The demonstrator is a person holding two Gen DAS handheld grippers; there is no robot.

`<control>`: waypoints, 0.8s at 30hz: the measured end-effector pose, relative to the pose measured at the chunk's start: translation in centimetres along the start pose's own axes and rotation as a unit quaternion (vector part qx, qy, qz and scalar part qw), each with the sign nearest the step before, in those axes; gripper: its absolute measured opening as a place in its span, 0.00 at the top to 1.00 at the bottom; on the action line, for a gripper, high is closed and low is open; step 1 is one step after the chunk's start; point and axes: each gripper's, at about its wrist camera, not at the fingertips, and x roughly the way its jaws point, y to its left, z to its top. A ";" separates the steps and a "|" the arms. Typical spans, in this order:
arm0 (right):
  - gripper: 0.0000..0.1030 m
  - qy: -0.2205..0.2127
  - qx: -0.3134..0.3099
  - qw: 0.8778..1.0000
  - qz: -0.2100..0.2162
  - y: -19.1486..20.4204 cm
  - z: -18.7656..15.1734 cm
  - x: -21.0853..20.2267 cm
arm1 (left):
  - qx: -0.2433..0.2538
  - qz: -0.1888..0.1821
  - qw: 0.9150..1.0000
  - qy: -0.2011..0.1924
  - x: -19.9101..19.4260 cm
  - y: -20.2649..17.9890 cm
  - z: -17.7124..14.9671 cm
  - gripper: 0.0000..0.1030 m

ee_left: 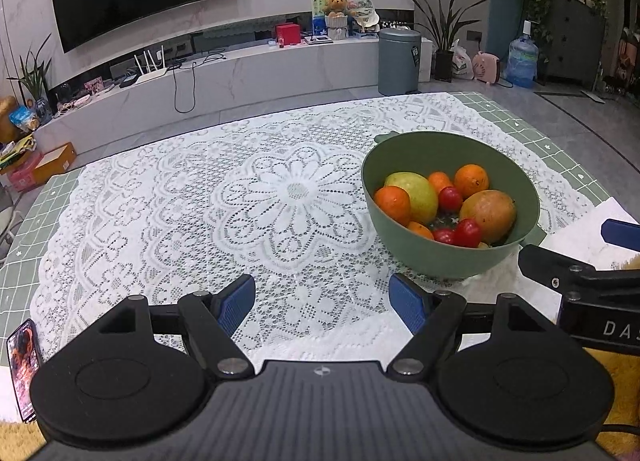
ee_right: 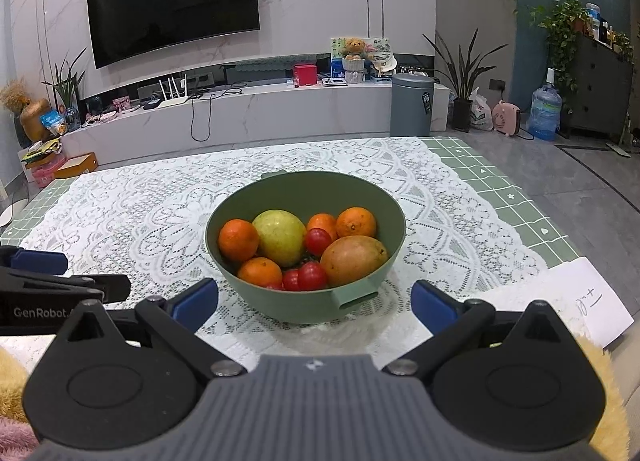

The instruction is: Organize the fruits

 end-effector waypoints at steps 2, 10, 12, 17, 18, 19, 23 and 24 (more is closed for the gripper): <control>0.04 0.001 -0.002 1.000 0.000 0.0 0.0 0.1 | 0.000 -0.001 1.000 0.000 0.0 0.1 0.0 0.13; 0.04 0.006 -0.004 1.000 0.002 0.0 0.0 0.3 | 0.000 -0.001 1.000 0.002 0.0 0.1 0.1 0.13; 0.04 0.007 -0.005 1.000 0.003 0.1 0.0 0.4 | 0.000 -0.001 1.000 0.001 0.1 0.1 0.1 0.13; 0.04 0.009 -0.007 1.000 0.002 0.2 -0.1 0.4 | 0.001 -0.001 1.000 0.002 0.1 0.1 0.0 0.13; 0.04 0.009 -0.008 1.000 0.002 0.2 -0.1 0.4 | 0.000 -0.001 1.000 0.002 0.1 0.1 0.1 0.13; 0.04 0.009 -0.008 1.000 0.002 0.2 -0.1 0.4 | 0.000 -0.001 1.000 0.002 0.1 0.1 0.1 0.13; 0.04 0.010 -0.009 1.000 0.002 0.2 -0.1 0.4 | 0.000 -0.001 1.000 0.001 0.0 0.1 0.1 0.13; 0.04 0.010 -0.009 1.000 0.001 0.2 -0.1 0.4 | 0.000 -0.001 1.000 0.001 0.1 0.1 0.1 0.13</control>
